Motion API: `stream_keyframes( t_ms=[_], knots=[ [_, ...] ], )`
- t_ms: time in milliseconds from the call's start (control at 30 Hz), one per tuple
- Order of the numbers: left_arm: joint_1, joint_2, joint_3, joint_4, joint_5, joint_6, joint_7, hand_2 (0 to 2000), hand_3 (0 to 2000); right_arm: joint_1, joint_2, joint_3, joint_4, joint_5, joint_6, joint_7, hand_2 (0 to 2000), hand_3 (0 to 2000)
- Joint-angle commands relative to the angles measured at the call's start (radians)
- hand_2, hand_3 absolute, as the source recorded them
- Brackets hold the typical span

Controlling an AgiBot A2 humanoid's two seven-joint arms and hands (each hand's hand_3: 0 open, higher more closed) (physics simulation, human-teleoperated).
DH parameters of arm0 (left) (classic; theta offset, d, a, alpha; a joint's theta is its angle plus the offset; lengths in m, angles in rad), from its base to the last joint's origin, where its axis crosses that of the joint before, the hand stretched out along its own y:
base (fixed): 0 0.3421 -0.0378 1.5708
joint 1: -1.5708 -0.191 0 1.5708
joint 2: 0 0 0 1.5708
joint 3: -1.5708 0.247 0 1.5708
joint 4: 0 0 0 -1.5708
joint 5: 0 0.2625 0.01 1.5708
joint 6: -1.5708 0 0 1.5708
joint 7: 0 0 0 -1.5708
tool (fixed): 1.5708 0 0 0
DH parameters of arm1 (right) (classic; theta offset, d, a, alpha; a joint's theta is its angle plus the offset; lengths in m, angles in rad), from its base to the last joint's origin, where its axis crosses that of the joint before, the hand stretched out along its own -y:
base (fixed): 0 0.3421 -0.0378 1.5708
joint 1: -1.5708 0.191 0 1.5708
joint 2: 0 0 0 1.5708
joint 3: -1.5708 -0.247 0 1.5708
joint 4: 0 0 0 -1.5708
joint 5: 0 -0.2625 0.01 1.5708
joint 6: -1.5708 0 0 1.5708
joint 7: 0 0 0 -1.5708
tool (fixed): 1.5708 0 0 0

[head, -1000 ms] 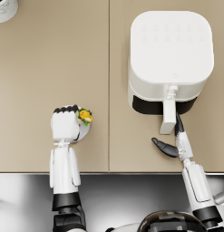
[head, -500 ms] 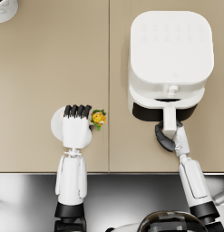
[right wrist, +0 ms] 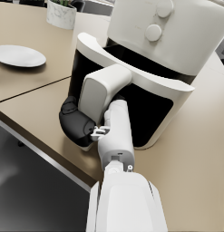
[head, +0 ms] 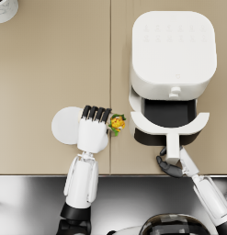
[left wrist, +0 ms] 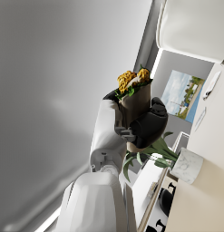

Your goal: Pick up the chicken rolls and place it into the air fryer

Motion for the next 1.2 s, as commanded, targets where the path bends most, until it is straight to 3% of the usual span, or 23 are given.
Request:
stream_keyframes(
  t_ms=[33,133,167,267,300,333,367,400,433,533,567,600,633,667,733,767,800,833,867,1000,1067,1100,1200],
  knots=[
    [0.058,0.031,0.057,-0.026,0.000,0.000,0.000,2000,2000,0.035,-0.014,0.209,0.215,0.000,0.017,0.002,2000,2000],
    [0.091,0.058,0.096,-0.031,0.000,0.000,0.000,2000,2000,0.071,0.058,0.331,0.296,-0.001,0.034,0.010,2000,2000],
    [0.104,0.069,0.112,-0.029,0.000,0.000,0.000,2000,2000,0.018,0.027,0.287,0.306,-0.001,0.033,0.013,2000,2000],
    [0.130,0.097,0.174,-0.016,0.000,-0.001,0.000,2000,2000,0.010,0.055,0.323,0.374,-0.002,0.017,0.010,2000,2000],
    [0.133,0.102,0.190,-0.016,0.000,-0.001,0.000,2000,2000,-0.090,-0.020,0.226,0.389,-0.002,0.009,0.010,2000,2000],
    [0.137,0.108,0.202,-0.017,0.000,-0.002,0.000,2000,2000,-0.092,-0.013,0.239,0.403,-0.002,0.006,0.007,2000,2000],
    [0.146,0.118,0.219,-0.011,0.000,-0.002,0.000,2000,2000,-0.016,0.064,0.334,0.415,-0.003,0.006,0.005,2000,2000],
    [0.149,0.124,0.227,-0.013,0.000,-0.002,0.000,2000,2000,-0.101,0.006,0.247,0.417,-0.003,0.000,0.005,2000,2000],
    [0.155,0.133,0.249,-0.015,0.000,-0.002,0.000,2000,2000,-0.025,0.070,0.332,0.423,-0.003,-0.001,0.003,2000,2000],
    [0.190,0.174,0.317,0.009,0.000,-0.003,0.000,2000,2000,-0.019,0.061,0.335,0.425,-0.004,-0.011,0.004,2000,2000],
    [0.205,0.190,0.336,0.027,0.000,-0.002,0.000,2000,2000,-0.094,-0.006,0.258,0.427,-0.004,-0.009,0.003,2000,2000],
    [0.219,0.224,0.352,0.057,0.000,-0.003,0.000,2000,2000,-0.023,0.044,0.332,0.428,-0.004,-0.008,0.003,2000,2000],
    [0.387,0.038,0.589,0.080,0.000,-0.005,0.000,2000,2000,-0.027,0.035,0.334,0.428,-0.004,-0.004,0.004,2000,2000],
    [0.293,0.207,0.434,0.111,-0.001,-0.008,0.000,2000,2000,-0.089,-0.014,0.275,0.427,-0.004,-0.001,0.003,2000,2000],
    [0.317,0.228,0.461,0.155,0.000,-0.015,-0.001,2000,2000,-0.033,0.030,0.334,0.435,-0.004,0.003,0.003,2000,2000],
    [0.492,0.057,0.713,0.185,0.000,-0.017,-0.001,2000,2000,-0.088,-0.014,0.283,0.434,-0.004,0.001,0.004,2000,2000],
    [0.368,0.200,0.529,0.213,-0.001,-0.019,-0.001,2000,2000,-0.092,-0.005,0.287,0.434,-0.004,0.002,0.002,2000,2000],
    [0.370,0.198,0.533,0.234,0.000,-0.021,-0.002,639,1673,-0.050,0.030,0.333,0.439,-0.004,0.003,0.001,2000,2000],
    [0.358,0.189,0.524,0.237,0.000,-0.007,-0.001,0,1347,-0.093,-0.002,0.290,0.437,-0.004,0.001,0.001,2000,2000],
    [0.281,0.135,0.447,0.175,0.001,0.012,0.001,0,40,-0.044,0.041,0.334,0.440,-0.004,0.006,0.004,2000,2000],
    [0.226,0.100,0.386,0.132,0.001,0.014,0.002,0,0,-0.096,0.001,0.273,0.438,-0.004,0.032,0.002,2000,2000],
    [0.196,0.071,0.359,0.095,0.001,0.021,0.002,0,0,-0.035,0.045,0.332,0.438,-0.004,0.058,0.000,2000,2000],
    [0.130,0.024,0.265,0.003,0.001,0.033,0.003,0,0,-0.020,0.038,0.332,0.423,-0.008,0.059,-0.001,2000,2000]
  ],
)
